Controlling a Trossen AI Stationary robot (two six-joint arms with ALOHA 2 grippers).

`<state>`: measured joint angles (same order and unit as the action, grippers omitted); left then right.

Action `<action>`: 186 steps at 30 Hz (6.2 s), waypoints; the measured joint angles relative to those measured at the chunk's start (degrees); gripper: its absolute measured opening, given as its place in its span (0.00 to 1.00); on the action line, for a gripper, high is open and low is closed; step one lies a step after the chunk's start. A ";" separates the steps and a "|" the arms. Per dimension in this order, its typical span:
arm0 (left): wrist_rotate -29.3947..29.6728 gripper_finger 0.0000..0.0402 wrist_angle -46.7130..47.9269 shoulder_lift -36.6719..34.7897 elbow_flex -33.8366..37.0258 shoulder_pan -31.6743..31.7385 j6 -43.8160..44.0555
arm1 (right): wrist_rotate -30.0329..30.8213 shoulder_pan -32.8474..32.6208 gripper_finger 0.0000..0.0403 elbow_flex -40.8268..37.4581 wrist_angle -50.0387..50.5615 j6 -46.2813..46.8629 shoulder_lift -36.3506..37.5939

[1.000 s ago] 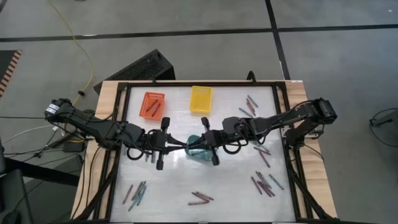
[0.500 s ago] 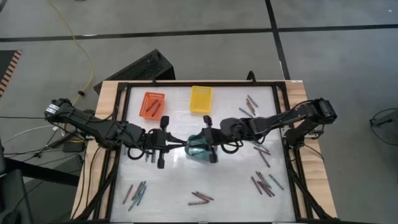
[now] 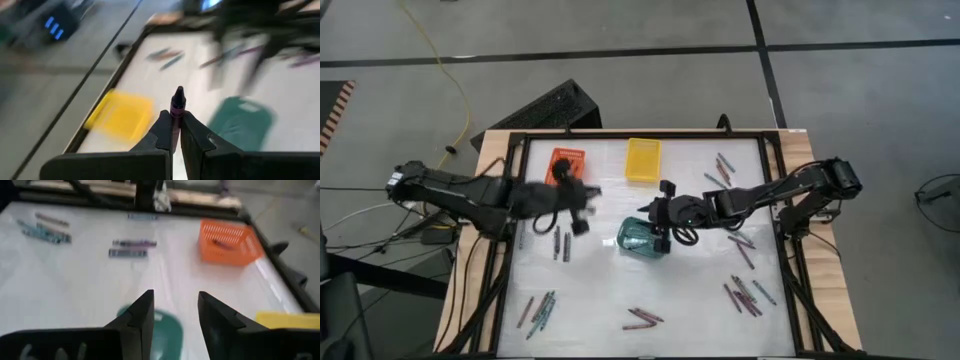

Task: Sort crayons
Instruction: Put the violet crayon into the orange bin, then put the blue crayon into the blue bin

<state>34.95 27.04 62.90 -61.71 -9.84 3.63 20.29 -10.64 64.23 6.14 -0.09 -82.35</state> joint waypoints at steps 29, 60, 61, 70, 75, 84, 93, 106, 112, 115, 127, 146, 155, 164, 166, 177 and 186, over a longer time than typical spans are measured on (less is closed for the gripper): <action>-33.22 0.00 22.00 22.45 -0.22 56.50 -0.11 | 5.26 -14.12 0.36 -0.02 10.32 4.05 -0.24; -39.09 0.32 33.58 5.79 -1.69 45.40 9.45 | 8.59 -17.88 0.36 -0.02 12.78 6.40 -0.24; -39.05 0.32 34.75 4.07 -1.69 42.62 11.76 | 8.59 -17.88 0.36 -0.02 12.78 6.31 -0.24; -25.36 0.32 39.87 -2.10 -1.69 13.42 35.95 | 8.30 -17.88 0.36 -0.02 12.73 5.68 -0.24; -16.83 0.32 43.54 0.96 -1.19 0.98 48.29 | 8.24 -18.21 0.36 -0.02 12.77 5.57 -0.24; -6.48 0.32 36.77 3.73 9.39 -10.36 67.33 | 8.17 -18.66 0.36 -0.02 13.18 4.58 -0.25; -9.95 0.32 27.35 3.77 22.41 -8.51 77.93 | 6.56 -18.66 0.36 -0.02 13.63 5.01 -0.25; -10.57 0.32 20.78 4.63 27.99 -7.22 87.07 | 3.37 -18.53 0.36 -0.04 17.63 4.65 -0.25; -12.83 0.32 22.78 4.74 27.99 -5.47 87.11 | 1.98 -18.53 0.36 -0.04 18.10 2.95 -0.24; -15.24 0.32 25.60 4.74 27.99 -5.14 87.03 | 1.88 -18.53 0.36 -0.04 19.08 2.67 -0.24; -27.89 0.32 36.40 4.70 24.71 -6.90 80.90 | 1.87 -18.53 0.36 -0.04 20.24 2.66 -0.24; -25.29 0.32 37.35 13.84 24.69 -31.23 115.80 | 1.86 -18.53 0.36 -0.04 21.06 3.08 -0.24; -27.14 0.32 36.14 19.73 24.69 -31.84 120.18 | 0.42 -18.62 0.36 -0.04 21.08 3.10 -0.24; -23.89 0.32 33.72 29.35 19.43 -31.68 120.02 | -0.01 -19.49 0.36 -0.04 23.11 2.79 -0.25; -21.07 0.32 36.24 30.65 16.90 -31.57 119.94 | 0.00 -19.47 0.36 -0.04 23.73 2.65 -0.26; -15.38 0.32 42.52 31.30 12.65 -32.04 119.96 | -0.56 -19.45 0.36 -0.04 23.54 2.62 -0.26; -13.09 0.32 46.09 29.47 12.69 -32.00 118.99 | -0.86 -19.45 0.36 -0.04 23.46 2.64 -0.26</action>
<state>21.86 73.13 92.36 -49.01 -41.85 122.62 19.44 -30.09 64.18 29.61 2.55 -82.61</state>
